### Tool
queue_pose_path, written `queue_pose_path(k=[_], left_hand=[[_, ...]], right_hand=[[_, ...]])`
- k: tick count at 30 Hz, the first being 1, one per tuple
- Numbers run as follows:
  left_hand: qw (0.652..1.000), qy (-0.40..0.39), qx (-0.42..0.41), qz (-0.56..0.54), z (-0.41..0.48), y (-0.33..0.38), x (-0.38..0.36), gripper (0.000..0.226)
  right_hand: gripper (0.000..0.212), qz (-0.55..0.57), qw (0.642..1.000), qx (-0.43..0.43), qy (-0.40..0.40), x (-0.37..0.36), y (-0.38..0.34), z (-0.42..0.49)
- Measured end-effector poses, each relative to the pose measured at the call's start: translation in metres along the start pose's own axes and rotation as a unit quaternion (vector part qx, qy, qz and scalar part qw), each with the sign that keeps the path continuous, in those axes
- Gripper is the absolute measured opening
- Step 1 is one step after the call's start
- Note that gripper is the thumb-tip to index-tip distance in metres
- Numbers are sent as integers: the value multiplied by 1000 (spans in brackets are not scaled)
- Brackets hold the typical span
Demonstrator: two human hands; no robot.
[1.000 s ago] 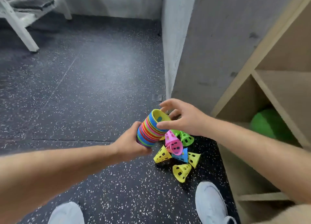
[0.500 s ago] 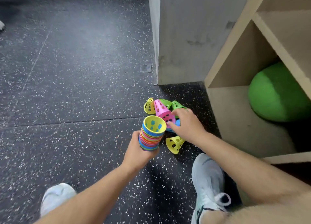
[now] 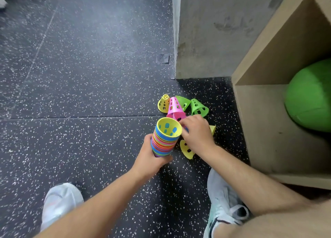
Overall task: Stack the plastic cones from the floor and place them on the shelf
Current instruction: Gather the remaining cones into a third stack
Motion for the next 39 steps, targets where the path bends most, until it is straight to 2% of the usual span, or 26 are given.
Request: queue_pose_path(k=[6,10,13,16,19,21,26,27,29,31,34,36,39], left_hand=[[1000,-20,-3,-1,8,1,1,64],[999,-40,-3,5,11,0,-2,70],[999,-50,-4,17,13,-3,-5,70],[998,-49,-7,29,14,-3,-7,72],[998,-52,-12,36,13,-1,-10,73],[998,-50,-16,36,12,-1,-12,70],[999,-38,-16,27,11,-1,-12,70],[999,-36,-15,26,11,-1,-12,71],[999,-37,-14,27,12,-1,-13,73],[999,-40,-14,33,12,-2,-13,72],[998,-47,-12,41,13,-4,-14,71],[998,-51,-9,42,14,-5,-14,71],[998,-54,-7,40,14,-4,-13,70]], right_hand=[[18,101,991,-33,78,36,17,-11],[16,226,955,-71,176,90,24,-20],[15,256,940,-42,220,115,17,-29],[17,276,946,26,171,117,-4,-35],[16,227,972,59,8,95,-22,-43],[22,192,977,62,-63,78,-24,-51],[32,238,967,37,-81,69,-16,-56],[33,252,965,28,-69,69,-12,-55],[30,282,959,-17,13,69,7,-49],[25,266,952,-124,87,64,38,-44],[35,170,949,-259,61,49,75,-42],[42,149,944,-291,38,37,85,-42],[41,143,935,-323,39,25,91,-40]])
Point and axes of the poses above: each hand's wrist, its own z-axis towards the middle knuckle, its own x-axis out of the back of the hand, y = z × x, the point moved 5 cm from there along z, towards the middle knuckle, and after that the axes turned 2 degrees about z, right-handed, at the moved point
